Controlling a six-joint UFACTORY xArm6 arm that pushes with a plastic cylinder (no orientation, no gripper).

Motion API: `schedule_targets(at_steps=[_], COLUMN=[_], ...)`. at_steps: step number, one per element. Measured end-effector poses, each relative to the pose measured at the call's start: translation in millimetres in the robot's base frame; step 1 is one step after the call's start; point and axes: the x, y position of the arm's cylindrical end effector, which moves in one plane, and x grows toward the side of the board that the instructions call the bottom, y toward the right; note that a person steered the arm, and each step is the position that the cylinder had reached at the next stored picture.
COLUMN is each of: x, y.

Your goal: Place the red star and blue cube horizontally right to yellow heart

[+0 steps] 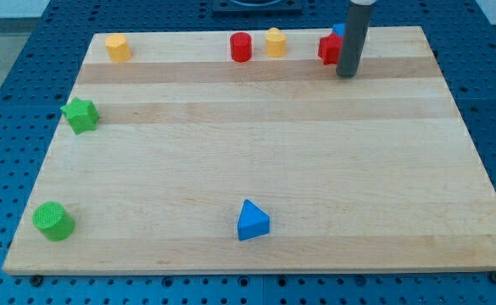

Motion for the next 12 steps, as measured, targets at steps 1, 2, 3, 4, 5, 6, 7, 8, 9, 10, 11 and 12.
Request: schedule_targets(at_steps=[1,2,3,4,5,6,7,8,9,10,11,12], x=[-6,-13,-29,-27,-4,-5,-19,-34,-44,-54,-59,-50], y=[-26,-54,-73,-75,-42,4,11,1,-14,-27,-32,0])
